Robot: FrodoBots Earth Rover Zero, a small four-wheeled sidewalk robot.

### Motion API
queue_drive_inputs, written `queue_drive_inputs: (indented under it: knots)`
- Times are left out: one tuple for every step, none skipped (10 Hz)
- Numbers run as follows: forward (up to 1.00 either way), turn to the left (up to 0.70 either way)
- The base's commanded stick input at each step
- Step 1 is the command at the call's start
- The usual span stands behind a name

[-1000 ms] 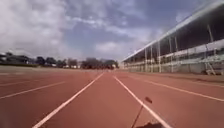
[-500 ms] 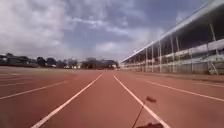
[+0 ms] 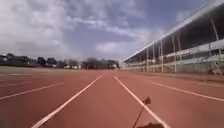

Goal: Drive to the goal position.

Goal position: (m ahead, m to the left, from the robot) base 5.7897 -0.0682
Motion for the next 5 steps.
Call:
queue_drive_inputs:
  knots:
    - [0.70, 0.00]
    - [0.70, 0.00]
    - [0.70, 0.00]
    - [0.70, 0.00]
    - [0.70, 0.00]
